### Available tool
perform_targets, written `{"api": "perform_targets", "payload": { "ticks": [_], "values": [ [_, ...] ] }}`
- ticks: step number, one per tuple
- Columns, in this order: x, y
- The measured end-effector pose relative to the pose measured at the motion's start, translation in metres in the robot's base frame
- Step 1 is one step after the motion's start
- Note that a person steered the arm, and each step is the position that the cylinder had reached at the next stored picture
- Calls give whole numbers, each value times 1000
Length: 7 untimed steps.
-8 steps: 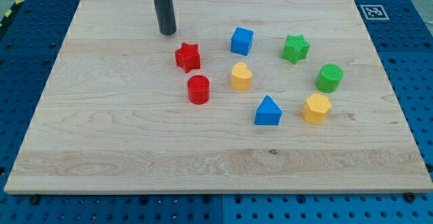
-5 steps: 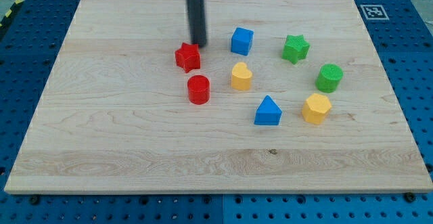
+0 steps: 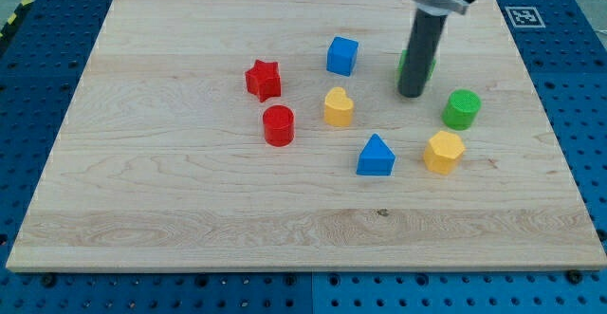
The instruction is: Move green circle towards the bottom right of the board
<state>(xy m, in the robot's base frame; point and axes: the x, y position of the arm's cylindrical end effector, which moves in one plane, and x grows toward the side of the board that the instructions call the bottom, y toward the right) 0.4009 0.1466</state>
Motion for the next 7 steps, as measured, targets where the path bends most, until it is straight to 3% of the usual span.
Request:
{"api": "perform_targets", "payload": {
  "ticks": [5,7],
  "values": [
    [25,74],
    [55,103]
  ]
}}
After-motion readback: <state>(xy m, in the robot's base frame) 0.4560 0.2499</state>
